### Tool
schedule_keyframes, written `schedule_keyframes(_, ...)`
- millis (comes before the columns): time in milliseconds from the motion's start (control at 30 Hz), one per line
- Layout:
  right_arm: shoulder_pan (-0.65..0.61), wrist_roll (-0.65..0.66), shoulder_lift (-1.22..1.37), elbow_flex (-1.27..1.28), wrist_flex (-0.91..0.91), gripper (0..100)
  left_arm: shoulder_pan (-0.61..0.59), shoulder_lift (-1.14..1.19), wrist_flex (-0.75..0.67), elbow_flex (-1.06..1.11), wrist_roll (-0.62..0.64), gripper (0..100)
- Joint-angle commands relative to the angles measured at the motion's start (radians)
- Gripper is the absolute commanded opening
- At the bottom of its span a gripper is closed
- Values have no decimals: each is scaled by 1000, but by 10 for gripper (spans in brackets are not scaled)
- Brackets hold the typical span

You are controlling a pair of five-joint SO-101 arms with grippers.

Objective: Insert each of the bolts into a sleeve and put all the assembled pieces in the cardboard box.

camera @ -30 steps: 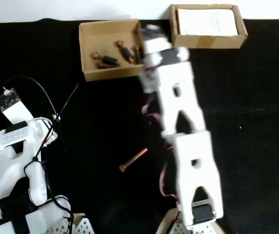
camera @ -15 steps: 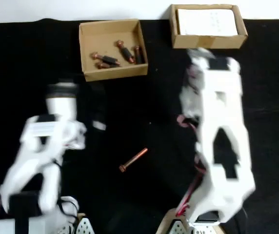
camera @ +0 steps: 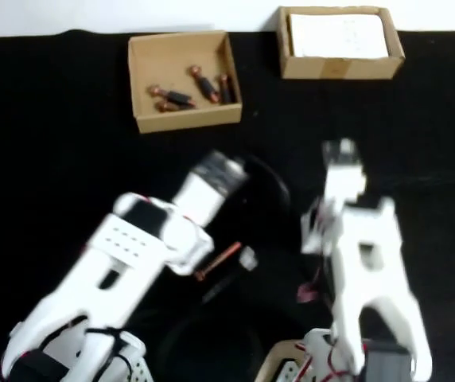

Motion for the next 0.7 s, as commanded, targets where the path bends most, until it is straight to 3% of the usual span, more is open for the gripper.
schedule_keyframes(0,25,-207,-53,104,-143,6,33,77,3,-61,-2,245)
schedule_keyframes(100,35,-301,-53,174,-266,6,33,199,0,-104,0,245)
schedule_keyframes(333,35,-377,-62,378,-633,6,113,363,12,-159,2,245)
schedule_keyframes(667,35,-376,-64,394,-645,6,-24,524,-150,-168,54,213)
